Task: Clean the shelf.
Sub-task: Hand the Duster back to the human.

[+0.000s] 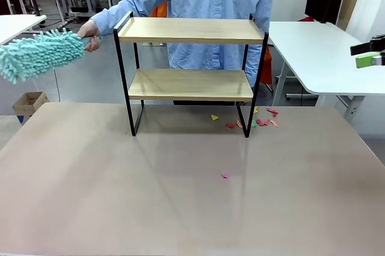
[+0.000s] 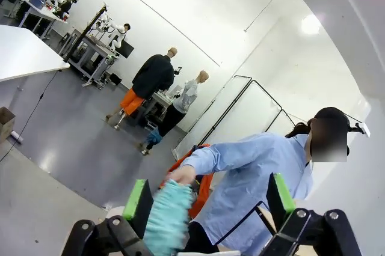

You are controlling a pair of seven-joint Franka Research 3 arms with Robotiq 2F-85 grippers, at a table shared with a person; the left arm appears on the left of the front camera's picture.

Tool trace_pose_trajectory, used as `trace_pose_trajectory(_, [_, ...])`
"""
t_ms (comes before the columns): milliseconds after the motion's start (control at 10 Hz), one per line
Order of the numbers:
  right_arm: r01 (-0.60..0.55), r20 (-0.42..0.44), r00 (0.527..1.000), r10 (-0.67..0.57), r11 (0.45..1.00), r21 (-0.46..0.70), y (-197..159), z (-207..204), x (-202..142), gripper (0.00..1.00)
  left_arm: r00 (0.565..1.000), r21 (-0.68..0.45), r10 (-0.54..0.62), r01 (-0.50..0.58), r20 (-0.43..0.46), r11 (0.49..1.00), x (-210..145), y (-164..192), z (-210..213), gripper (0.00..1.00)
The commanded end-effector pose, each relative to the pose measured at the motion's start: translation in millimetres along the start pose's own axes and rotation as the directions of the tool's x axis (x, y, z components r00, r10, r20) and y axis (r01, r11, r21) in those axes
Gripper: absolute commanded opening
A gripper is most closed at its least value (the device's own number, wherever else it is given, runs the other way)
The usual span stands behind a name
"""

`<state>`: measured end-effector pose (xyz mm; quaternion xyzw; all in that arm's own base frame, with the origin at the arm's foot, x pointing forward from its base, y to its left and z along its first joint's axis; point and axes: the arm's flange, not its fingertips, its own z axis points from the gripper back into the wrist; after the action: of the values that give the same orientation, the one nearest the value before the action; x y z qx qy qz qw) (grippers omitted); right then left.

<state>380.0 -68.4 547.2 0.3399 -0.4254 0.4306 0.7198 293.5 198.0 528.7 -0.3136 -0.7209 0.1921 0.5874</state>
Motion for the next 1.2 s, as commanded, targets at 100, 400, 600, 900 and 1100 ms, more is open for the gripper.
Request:
trace_pose_trajectory(100, [-0.005,0.011,1.000,0.005,1.000,0.004,-0.4,1.6,2.8,1.00,1.000,0.001,-0.004,0.004,0.011,1.000,-1.2,-3.5,-1.7,1.00])
trace_pose_trajectory(400, [-0.005,0.011,1.000,0.005,1.000,0.004,-0.4,1.6,2.8,1.00,1.000,0.001,-0.004,0.004,0.011,1.000,-1.2,-3.5,-1.7,1.00])
trace_pose_trajectory(600, [-0.005,0.011,1.000,0.005,1.000,0.004,-0.4,1.6,2.8,1.00,1.000,0.001,-0.004,0.004,0.011,1.000,-1.2,-3.5,-1.7,1.00])
trace_pose_trajectory(900, [-0.005,0.011,1.000,0.005,1.000,0.004,-0.4,1.6,2.8,1.00,1.000,0.001,-0.004,0.004,0.011,1.000,-1.2,-3.5,-1.7,1.00])
trace_pose_trajectory(1100, [-0.005,0.011,1.000,0.005,1.000,0.004,-0.4,1.6,2.8,1.00,1.000,0.001,-0.004,0.004,0.011,1.000,-1.2,-3.5,-1.7,1.00])
